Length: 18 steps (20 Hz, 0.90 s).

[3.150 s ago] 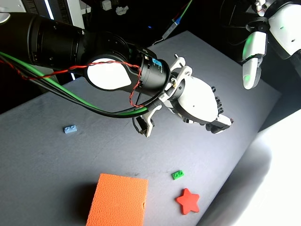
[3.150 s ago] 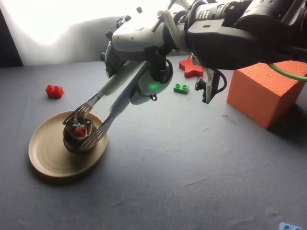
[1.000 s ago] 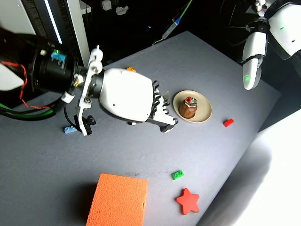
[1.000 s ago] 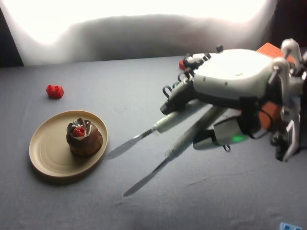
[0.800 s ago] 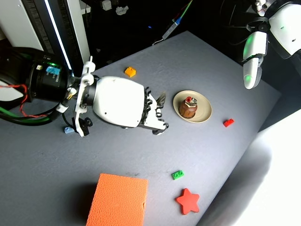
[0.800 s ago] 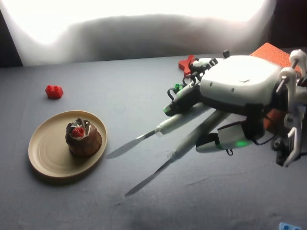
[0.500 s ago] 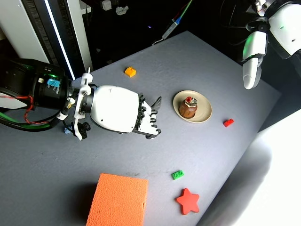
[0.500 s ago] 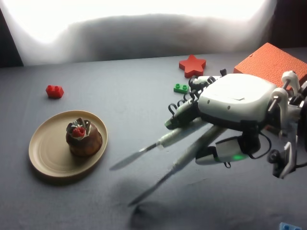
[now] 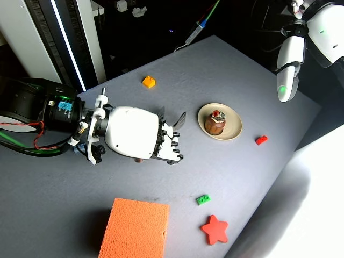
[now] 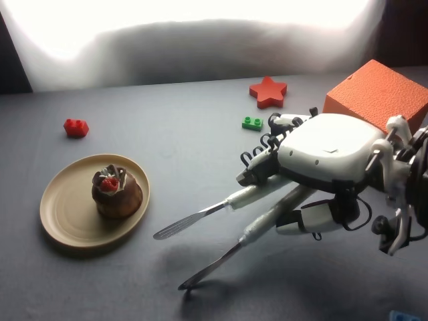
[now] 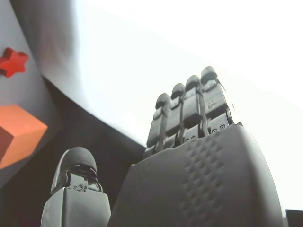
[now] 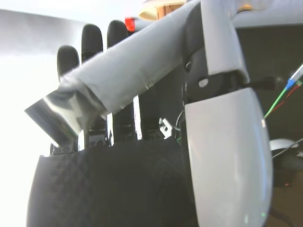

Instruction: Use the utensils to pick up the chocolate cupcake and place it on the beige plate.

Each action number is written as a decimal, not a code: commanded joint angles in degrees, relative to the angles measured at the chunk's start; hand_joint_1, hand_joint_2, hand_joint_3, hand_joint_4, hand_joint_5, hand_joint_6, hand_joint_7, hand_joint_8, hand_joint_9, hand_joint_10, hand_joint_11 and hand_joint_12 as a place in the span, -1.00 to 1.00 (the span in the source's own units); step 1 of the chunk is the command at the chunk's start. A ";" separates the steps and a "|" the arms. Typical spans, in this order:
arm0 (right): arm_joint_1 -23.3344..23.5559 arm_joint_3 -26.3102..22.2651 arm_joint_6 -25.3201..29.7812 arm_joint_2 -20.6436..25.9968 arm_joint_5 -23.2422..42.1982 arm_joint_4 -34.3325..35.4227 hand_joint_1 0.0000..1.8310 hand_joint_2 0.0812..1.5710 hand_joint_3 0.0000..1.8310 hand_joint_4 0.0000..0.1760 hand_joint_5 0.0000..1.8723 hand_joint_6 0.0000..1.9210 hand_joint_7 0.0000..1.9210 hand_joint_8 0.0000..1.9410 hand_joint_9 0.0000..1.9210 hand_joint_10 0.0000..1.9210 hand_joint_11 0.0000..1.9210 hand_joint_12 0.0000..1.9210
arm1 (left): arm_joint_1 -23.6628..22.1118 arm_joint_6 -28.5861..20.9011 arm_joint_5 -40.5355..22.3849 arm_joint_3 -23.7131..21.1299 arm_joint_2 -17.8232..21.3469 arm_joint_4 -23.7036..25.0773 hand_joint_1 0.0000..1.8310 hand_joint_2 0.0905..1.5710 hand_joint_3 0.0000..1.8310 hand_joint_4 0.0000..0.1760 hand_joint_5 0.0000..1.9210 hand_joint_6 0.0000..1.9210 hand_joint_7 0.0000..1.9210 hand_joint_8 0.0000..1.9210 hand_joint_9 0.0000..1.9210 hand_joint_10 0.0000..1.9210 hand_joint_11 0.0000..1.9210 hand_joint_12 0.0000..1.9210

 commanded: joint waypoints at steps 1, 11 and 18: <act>0.11 0.19 -0.13 0.19 6.35 0.08 0.08 0.39 -1.00 -1.00 -0.26 -1.00 -0.24 -1.00 -0.37 -0.82 -0.90 0.42 | -0.92 0.04 -0.34 0.30 0.37 0.69 -1.00 0.40 -1.00 -1.00 -0.96 -1.00 -0.99 -1.00 -1.00 -1.00 -1.00 -1.00; -2.01 0.49 -1.27 0.59 5.85 0.24 0.08 0.36 -1.00 -1.00 -0.31 -1.00 -0.29 -1.00 -0.41 -0.85 -0.89 0.41 | -0.93 0.04 -0.32 0.30 0.36 0.68 -1.00 0.41 -1.00 -1.00 -0.94 -0.99 -0.97 -0.99 -0.99 -1.00 -1.00 -1.00; -2.15 0.47 -1.27 0.73 5.32 0.24 -0.04 0.36 -1.00 -1.00 -0.39 -1.00 -0.40 -1.00 -0.49 -0.95 -0.97 0.24 | -0.93 0.04 -0.29 0.29 0.36 0.68 -1.00 0.41 -1.00 -1.00 -0.94 -1.00 -0.97 -1.00 -1.00 -1.00 -1.00 -1.00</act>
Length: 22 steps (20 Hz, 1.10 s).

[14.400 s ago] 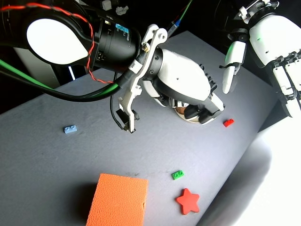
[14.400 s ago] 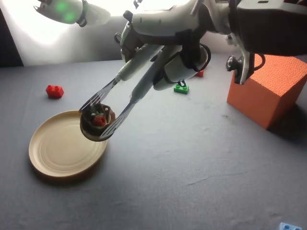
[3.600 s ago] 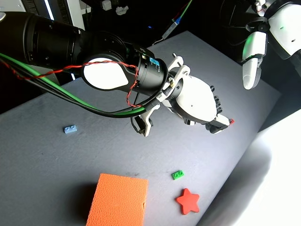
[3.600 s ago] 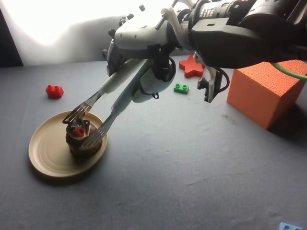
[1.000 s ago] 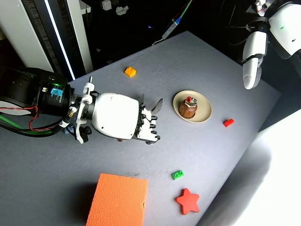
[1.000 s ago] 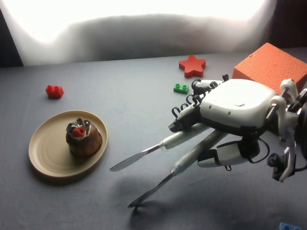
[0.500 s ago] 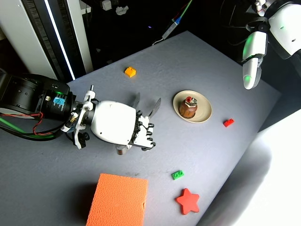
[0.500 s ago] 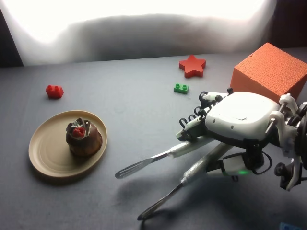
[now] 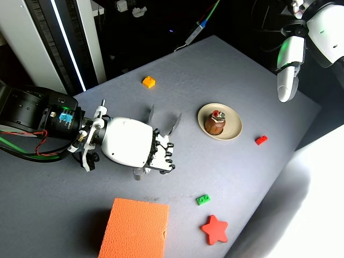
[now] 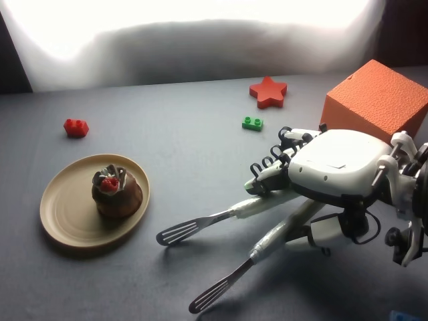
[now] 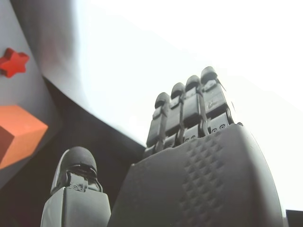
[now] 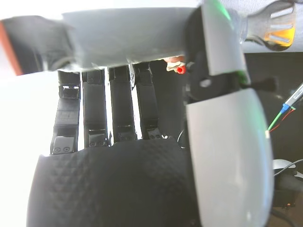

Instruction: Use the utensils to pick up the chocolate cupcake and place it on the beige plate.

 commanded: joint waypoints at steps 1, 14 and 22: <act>0.19 0.04 -0.01 0.54 6.28 -0.40 -0.06 0.35 -1.00 -1.00 -0.39 -0.99 -0.40 -1.00 -0.48 -0.95 -0.97 0.24 | -0.95 0.04 -0.20 0.29 0.36 0.66 -1.00 0.41 -1.00 -1.00 -0.94 -1.00 -0.97 -1.00 -1.00 -1.00 -1.00 -1.00; 5.53 -7.33 -0.33 10.15 -0.64 -0.41 -0.67 0.25 -1.00 -1.00 -0.80 -1.00 -0.80 -1.00 -0.82 -1.00 -1.00 -0.35 | -0.36 0.03 -0.12 0.18 0.36 0.62 -1.00 0.41 -1.00 -1.00 -0.97 -1.00 -1.00 -1.00 -1.00 -1.00 -1.00 -1.00; 12.87 -11.94 -0.32 18.90 -7.76 -0.41 -0.81 0.24 -1.00 -1.00 -0.87 -1.00 -0.87 -1.00 -0.89 -1.00 -1.00 -0.59 | -0.20 0.03 0.55 0.00 0.56 -0.34 -1.00 0.42 -1.00 -1.00 -0.94 -0.99 -0.99 -1.00 -1.00 -1.00 -1.00 -1.00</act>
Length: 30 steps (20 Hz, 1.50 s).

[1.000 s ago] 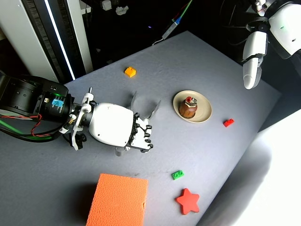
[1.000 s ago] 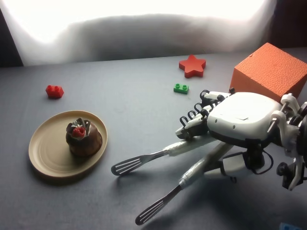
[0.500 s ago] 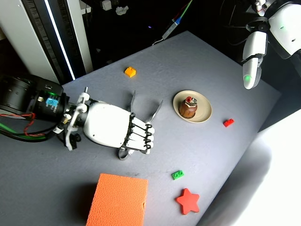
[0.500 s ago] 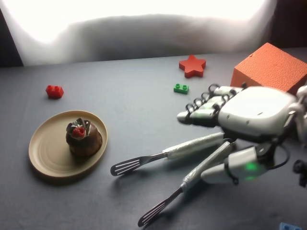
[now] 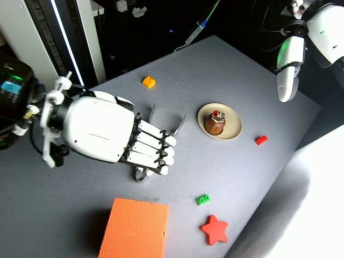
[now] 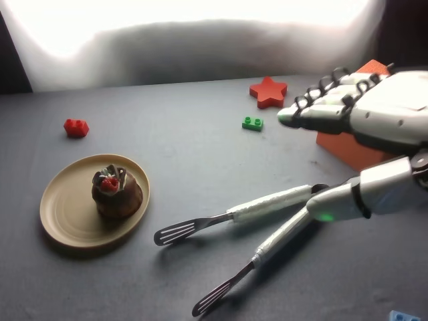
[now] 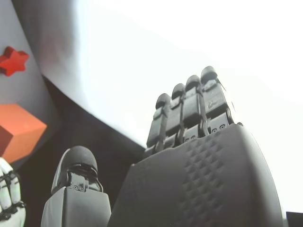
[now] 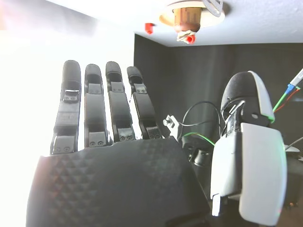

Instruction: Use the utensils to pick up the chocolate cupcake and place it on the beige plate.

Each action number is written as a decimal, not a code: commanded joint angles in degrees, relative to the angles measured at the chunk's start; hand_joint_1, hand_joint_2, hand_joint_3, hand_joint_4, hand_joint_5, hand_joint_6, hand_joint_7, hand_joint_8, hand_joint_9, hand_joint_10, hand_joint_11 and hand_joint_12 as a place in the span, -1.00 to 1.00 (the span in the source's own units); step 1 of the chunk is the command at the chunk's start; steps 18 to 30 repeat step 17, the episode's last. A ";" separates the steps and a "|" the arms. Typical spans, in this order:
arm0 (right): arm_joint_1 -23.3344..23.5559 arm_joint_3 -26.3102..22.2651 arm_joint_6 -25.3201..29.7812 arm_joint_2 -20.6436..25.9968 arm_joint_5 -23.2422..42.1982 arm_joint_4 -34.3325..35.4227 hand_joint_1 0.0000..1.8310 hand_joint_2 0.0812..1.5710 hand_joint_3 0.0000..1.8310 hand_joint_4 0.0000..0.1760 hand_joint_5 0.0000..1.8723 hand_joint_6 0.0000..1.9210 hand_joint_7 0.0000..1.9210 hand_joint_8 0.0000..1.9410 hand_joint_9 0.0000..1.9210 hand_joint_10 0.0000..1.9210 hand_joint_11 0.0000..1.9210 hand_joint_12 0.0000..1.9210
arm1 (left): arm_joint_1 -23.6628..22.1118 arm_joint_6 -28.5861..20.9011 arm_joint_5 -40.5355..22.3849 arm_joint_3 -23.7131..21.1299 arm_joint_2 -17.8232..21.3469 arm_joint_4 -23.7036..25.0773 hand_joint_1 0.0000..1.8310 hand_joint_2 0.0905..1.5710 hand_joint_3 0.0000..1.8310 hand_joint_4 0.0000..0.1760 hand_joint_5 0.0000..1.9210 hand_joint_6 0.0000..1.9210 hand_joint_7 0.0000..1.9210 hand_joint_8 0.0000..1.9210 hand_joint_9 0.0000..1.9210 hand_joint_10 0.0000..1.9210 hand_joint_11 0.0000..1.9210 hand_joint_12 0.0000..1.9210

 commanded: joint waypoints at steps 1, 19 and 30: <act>1.13 -0.43 0.07 0.58 5.03 0.02 -0.81 0.24 -1.00 -1.00 -0.87 -1.00 -0.87 -1.00 -0.89 -1.00 -1.00 -0.65 | -0.41 0.01 -0.08 -0.01 0.57 0.68 -1.00 0.42 -1.00 -1.00 -0.95 -0.99 -1.00 -1.00 -1.00 -1.00 -1.00 -1.00; 5.88 -1.91 -5.67 4.95 4.17 0.01 -0.73 0.34 -1.00 -1.00 -0.80 -0.99 -0.77 -1.00 -0.77 -0.99 -1.00 -0.12 | -0.39 0.01 0.39 -0.10 0.67 0.12 -1.00 0.41 -1.00 -1.00 -0.91 -0.99 -0.94 -0.99 -0.96 -0.99 -0.97 -0.98; 5.88 -1.91 -5.67 4.95 4.17 0.01 -0.73 0.34 -1.00 -1.00 -0.80 -0.99 -0.77 -1.00 -0.77 -0.99 -1.00 -0.12 | -0.39 0.01 0.39 -0.10 0.67 0.12 -1.00 0.41 -1.00 -1.00 -0.91 -0.99 -0.94 -0.99 -0.96 -0.99 -0.97 -0.98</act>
